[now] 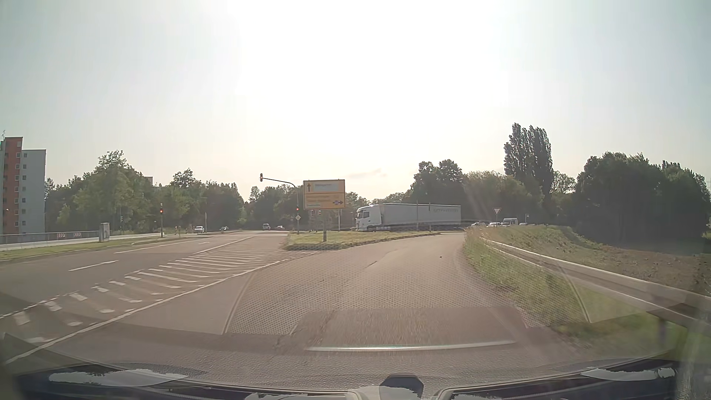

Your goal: Follow the waypoints while adhering to traffic rules and regulations

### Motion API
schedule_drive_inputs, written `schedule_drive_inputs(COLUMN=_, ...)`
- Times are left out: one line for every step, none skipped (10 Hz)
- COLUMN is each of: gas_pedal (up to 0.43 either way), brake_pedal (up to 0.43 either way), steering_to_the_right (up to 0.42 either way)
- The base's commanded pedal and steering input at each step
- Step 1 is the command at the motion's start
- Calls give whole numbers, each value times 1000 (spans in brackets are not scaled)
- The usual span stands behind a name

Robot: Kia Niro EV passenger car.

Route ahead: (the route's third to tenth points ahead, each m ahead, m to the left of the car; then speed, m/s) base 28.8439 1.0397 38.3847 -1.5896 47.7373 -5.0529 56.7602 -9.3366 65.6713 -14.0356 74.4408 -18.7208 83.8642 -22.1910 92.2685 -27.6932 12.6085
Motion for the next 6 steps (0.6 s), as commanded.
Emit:
schedule_drive_inputs(gas_pedal=59, brake_pedal=0, steering_to_the_right=36)
schedule_drive_inputs(gas_pedal=59, brake_pedal=0, steering_to_the_right=37)
schedule_drive_inputs(gas_pedal=59, brake_pedal=0, steering_to_the_right=38)
schedule_drive_inputs(gas_pedal=59, brake_pedal=0, steering_to_the_right=39)
schedule_drive_inputs(gas_pedal=59, brake_pedal=0, steering_to_the_right=39)
schedule_drive_inputs(gas_pedal=59, brake_pedal=0, steering_to_the_right=40)
